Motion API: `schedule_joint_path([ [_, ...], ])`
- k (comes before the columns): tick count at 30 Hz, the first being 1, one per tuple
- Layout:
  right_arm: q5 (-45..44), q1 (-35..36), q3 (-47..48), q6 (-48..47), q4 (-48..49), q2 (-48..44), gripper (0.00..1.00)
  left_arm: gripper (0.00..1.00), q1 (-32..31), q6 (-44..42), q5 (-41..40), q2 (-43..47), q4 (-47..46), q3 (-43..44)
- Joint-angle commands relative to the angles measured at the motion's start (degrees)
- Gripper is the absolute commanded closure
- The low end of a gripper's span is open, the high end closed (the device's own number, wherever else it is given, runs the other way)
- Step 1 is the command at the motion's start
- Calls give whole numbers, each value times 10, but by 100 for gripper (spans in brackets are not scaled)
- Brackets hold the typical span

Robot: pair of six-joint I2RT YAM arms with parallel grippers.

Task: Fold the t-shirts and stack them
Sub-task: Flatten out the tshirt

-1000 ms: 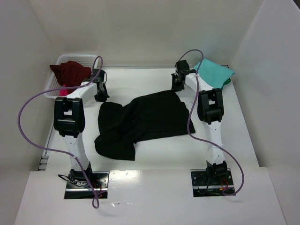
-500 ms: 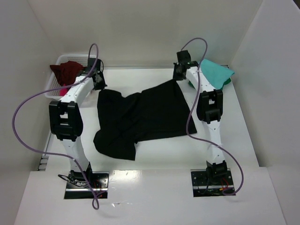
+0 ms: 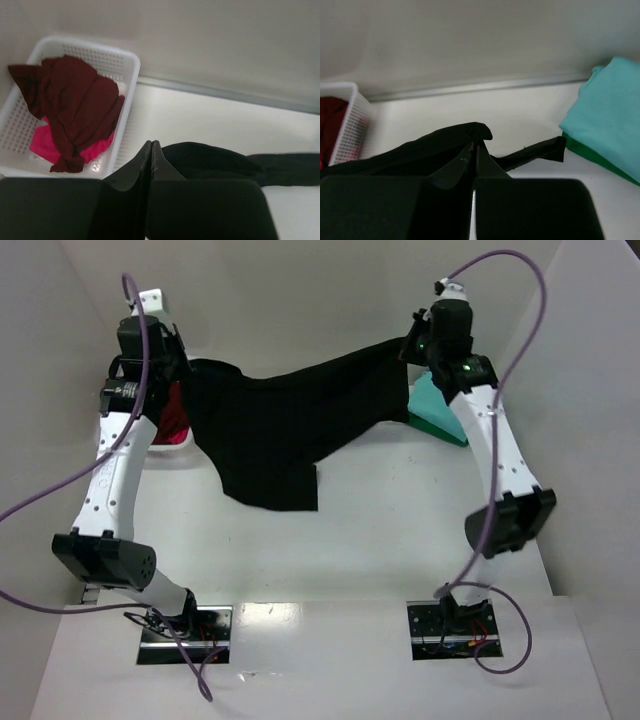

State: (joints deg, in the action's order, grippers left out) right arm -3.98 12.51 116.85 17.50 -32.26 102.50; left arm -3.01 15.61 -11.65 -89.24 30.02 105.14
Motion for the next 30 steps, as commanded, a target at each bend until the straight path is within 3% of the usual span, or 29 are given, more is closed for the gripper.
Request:
schedule_joint_path([
  [1,-39,4,-89,12,52,-133,100,100,-1,-16,17,47,-15,28],
  [7,-42,4,-190,18,40,-284,100,100,-1,-6,60,132,-21,41],
  [13,-31,4,-292,18,14,-417,100,100,-1,-6,73,266,-51,-27],
  [17,-23,4,-311,35,-19,-503,100,100,-1,-6,80,330,-11,5],
  [23,-29,4,-219,24,-96,-539,100,100,-1,-5,128,353,14,58],
  [30,-80,4,-176,9,-96,-477,100,100,-1,-7,105,317,23,71],
])
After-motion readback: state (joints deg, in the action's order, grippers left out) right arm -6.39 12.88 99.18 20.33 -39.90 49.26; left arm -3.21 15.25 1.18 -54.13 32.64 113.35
